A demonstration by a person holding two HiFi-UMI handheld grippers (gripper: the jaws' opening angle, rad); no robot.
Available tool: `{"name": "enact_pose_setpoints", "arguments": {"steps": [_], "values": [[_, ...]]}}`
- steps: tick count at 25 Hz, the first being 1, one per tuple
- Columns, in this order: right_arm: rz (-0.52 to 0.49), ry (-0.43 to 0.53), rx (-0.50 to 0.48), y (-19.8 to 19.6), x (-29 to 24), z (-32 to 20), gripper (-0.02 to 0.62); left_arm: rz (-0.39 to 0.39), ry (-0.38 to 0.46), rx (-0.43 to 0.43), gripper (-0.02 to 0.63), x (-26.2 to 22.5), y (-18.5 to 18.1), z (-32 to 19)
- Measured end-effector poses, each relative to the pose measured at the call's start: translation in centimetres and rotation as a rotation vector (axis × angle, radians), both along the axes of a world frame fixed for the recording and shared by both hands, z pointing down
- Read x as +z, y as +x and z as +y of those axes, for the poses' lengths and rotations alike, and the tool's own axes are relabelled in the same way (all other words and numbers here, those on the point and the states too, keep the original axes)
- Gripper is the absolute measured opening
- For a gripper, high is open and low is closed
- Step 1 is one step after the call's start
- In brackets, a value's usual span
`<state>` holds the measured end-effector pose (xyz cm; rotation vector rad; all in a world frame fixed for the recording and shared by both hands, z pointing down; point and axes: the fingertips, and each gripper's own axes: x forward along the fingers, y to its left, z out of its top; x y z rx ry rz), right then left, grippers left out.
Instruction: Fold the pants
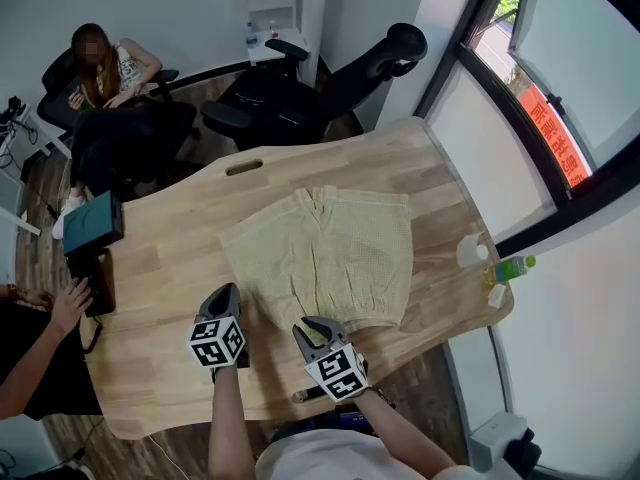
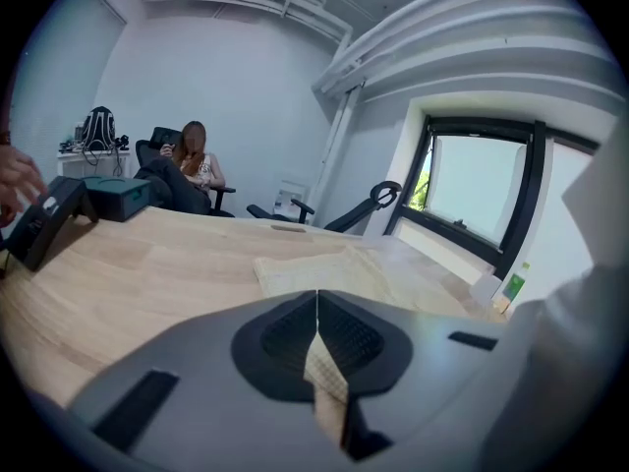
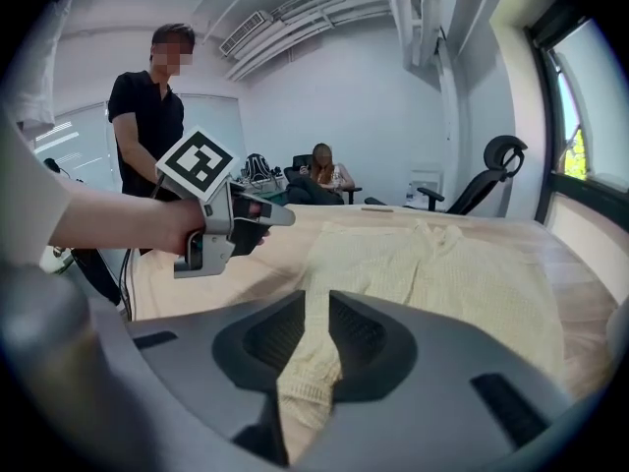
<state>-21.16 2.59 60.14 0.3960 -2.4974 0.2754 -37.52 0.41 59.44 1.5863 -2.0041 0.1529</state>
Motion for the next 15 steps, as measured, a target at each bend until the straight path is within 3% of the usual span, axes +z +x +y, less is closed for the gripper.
{"name": "enact_pose_setpoints", "arguments": {"steps": [6, 10, 15], "values": [[0.052, 0.002, -0.099, -0.5, 2.3, 1.9, 0.114, 0.039, -0.050, 0.018, 0.009, 2.5, 1.0, 0.1], [0.101, 0.057, -0.148, -0.5, 3.8, 2.6, 0.138, 0.067, -0.090, 0.028, 0.012, 4.1, 1.6, 0.1], [0.146, 0.080, -0.200, -0.4, 5.0, 3.3, 0.162, 0.096, -0.133, 0.025, 0.090, 5.5, 1.5, -0.4]]}}
